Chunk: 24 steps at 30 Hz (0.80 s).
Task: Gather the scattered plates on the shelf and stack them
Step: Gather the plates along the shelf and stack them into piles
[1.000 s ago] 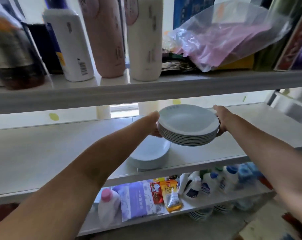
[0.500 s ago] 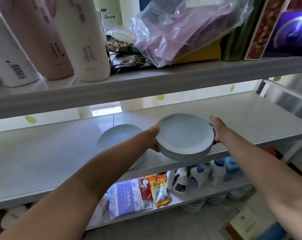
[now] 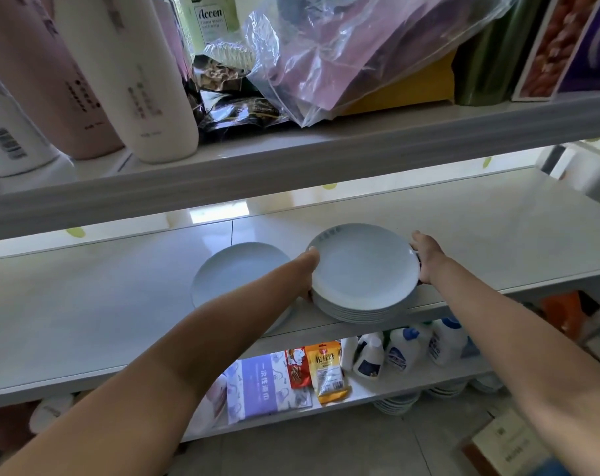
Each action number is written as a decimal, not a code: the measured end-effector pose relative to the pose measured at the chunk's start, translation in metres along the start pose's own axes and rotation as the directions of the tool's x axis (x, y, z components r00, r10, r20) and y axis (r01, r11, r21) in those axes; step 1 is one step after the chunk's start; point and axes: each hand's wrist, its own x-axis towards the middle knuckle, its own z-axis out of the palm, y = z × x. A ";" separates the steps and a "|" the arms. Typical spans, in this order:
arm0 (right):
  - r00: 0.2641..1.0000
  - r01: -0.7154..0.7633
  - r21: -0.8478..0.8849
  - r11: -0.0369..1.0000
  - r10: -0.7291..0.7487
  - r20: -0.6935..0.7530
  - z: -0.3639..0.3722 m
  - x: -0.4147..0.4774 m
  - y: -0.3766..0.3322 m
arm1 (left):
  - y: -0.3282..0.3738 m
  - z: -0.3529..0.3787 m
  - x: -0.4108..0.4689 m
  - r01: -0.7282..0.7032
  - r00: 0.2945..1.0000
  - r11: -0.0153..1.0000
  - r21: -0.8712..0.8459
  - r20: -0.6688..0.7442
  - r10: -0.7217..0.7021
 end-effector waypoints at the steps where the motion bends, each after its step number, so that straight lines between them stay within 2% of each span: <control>1: 1.000 0.001 0.005 1.000 -0.001 0.002 0.001 0.002 0.000 | 0.000 -0.001 0.004 0.002 1.000 1.000 -0.020 0.009 -0.002; 5: 1.000 0.007 0.022 1.000 -0.007 0.023 0.003 0.005 -0.001 | 0.003 -0.002 0.009 0.028 0.999 0.998 -0.064 0.026 -0.026; 7: 1.000 0.016 0.029 0.999 -0.017 0.026 0.003 0.008 -0.001 | 0.007 -0.003 0.006 0.034 0.999 0.998 -0.045 0.027 -0.033; 9: 0.999 0.026 0.018 0.999 -0.027 0.029 0.002 0.010 -0.001 | 0.010 -0.004 0.014 -0.007 0.999 0.999 0.043 0.036 0.006; 11: 0.998 0.055 -0.052 0.997 -0.054 0.020 0.001 0.014 -0.001 | 0.016 -0.006 0.046 -0.118 0.993 0.971 0.209 0.054 0.109; 13: 0.996 0.079 -0.266 0.961 -0.087 -0.020 -0.003 0.019 -0.002 | 0.029 -0.007 0.036 -0.164 0.984 0.964 0.210 0.097 0.146; 15: 0.988 0.098 -0.580 0.808 -0.149 -0.040 -0.012 0.019 -0.001 | 0.044 -0.014 -0.010 -0.255 0.966 0.936 0.241 0.107 0.235; 17: 0.972 0.121 -0.825 0.553 -0.235 -0.015 -0.027 0.009 0.002 | 0.056 -0.022 -0.025 -0.342 0.938 0.892 0.294 0.056 0.342; 18: 0.971 0.121 -0.892 0.435 -0.238 0.016 -0.036 0.002 0.004 | 0.059 -0.027 -0.028 -0.359 0.930 0.867 0.347 0.052 0.364; 19: 0.980 0.122 -0.934 0.336 -0.188 0.060 -0.044 -0.006 0.006 | 0.060 -0.030 -0.021 -0.383 0.917 0.842 0.380 0.044 0.397; 21: 0.983 0.169 -0.968 0.183 0.044 0.180 -0.047 -0.023 0.017 | 0.057 -0.031 -0.010 -0.363 0.924 0.805 0.469 0.065 0.378; 23: 0.914 0.313 -0.947 0.073 0.250 0.321 -0.034 -0.037 0.033 | 0.052 -0.028 -0.005 -0.352 0.930 0.761 0.545 0.115 0.349; 24: 0.877 0.386 -0.921 0.046 0.293 0.382 -0.023 -0.042 0.041 | 0.052 -0.026 -0.006 -0.353 0.930 0.726 0.590 0.137 0.342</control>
